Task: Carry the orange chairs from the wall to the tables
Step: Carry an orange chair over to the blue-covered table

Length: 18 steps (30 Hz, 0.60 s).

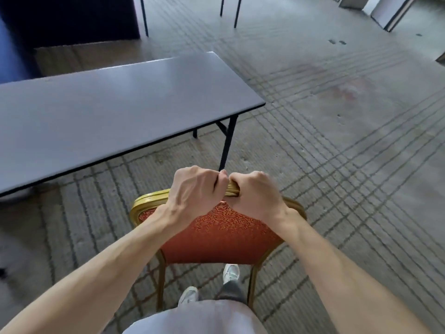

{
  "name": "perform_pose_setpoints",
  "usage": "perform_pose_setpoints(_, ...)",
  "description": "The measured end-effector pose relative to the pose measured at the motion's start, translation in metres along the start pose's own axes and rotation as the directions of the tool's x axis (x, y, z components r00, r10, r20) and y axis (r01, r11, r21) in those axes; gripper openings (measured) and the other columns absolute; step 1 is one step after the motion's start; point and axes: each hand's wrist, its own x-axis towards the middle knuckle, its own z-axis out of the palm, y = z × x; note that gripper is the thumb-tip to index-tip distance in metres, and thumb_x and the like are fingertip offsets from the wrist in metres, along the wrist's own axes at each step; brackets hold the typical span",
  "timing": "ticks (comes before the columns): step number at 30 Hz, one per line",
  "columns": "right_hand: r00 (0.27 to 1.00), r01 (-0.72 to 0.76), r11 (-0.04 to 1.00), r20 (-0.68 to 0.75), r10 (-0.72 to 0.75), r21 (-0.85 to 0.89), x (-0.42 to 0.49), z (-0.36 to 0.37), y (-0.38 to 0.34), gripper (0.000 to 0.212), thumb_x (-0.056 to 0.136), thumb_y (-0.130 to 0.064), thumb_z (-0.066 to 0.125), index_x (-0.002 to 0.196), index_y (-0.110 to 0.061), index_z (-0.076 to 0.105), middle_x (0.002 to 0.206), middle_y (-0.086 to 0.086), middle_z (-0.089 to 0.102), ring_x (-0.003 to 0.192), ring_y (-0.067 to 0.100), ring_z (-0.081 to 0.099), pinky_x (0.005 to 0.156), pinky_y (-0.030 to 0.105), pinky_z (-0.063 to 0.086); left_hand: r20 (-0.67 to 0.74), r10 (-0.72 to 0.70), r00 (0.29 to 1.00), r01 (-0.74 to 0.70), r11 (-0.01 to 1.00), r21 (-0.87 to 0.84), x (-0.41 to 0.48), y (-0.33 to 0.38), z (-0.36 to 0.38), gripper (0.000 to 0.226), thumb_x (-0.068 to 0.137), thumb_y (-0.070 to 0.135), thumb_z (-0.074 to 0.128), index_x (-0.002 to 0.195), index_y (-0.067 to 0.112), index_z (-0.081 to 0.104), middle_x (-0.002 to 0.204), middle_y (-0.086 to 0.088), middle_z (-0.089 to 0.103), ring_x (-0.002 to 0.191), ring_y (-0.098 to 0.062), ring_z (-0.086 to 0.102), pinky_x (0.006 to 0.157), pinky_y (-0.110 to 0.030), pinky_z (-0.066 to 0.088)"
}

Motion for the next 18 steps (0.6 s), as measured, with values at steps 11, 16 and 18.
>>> perform_pose_setpoints(11, 0.936, 0.352, 0.935, -0.022, -0.351, 0.042, 0.057, 0.038, 0.124, 0.022, 0.073, -0.025, 0.071, 0.059, -0.017, 0.056, 0.047, -0.003, 0.056, 0.040, 0.019, 0.055, 0.045, 0.021, 0.036, -0.032, -0.257, 0.966, 0.259, 0.953, 0.156, 0.055, 0.028, 0.087, 0.050, 0.091, 0.036, 0.046, 0.044, 0.019, 0.047, 0.041, 0.004, 0.052, 0.040, -0.009, 0.034, 0.058, -0.025, 0.030)
perform_pose_setpoints(16, 0.886, 0.439, 0.889, 0.102, -0.452, 0.129, 0.085, 0.049, 0.162, 0.019, 0.071, -0.029, 0.072, 0.064, -0.016, 0.059, 0.052, -0.001, 0.060, 0.043, 0.020, 0.058, 0.044, 0.028, 0.046, -0.011, -0.411, 0.912, 0.408, 0.901, 0.147, 0.071, 0.033, 0.115, 0.052, 0.093, 0.041, 0.038, 0.050, 0.016, 0.055, 0.047, 0.003, 0.058, 0.043, -0.013, 0.049, 0.051, -0.028, 0.039)
perform_pose_setpoints(18, 0.870, 0.467, 0.872, 0.100, -0.483, 0.151, 0.102, 0.045, 0.168, 0.020, 0.073, -0.030, 0.072, 0.066, -0.015, 0.060, 0.052, -0.001, 0.061, 0.043, 0.021, 0.058, 0.044, 0.028, 0.046, 0.011, -0.449, 0.893, 0.446, 0.889, 0.103, 0.083, 0.031, 0.112, 0.053, 0.096, 0.044, 0.035, 0.052, 0.019, 0.052, 0.049, 0.005, 0.055, 0.046, -0.012, 0.048, 0.052, -0.028, 0.033)
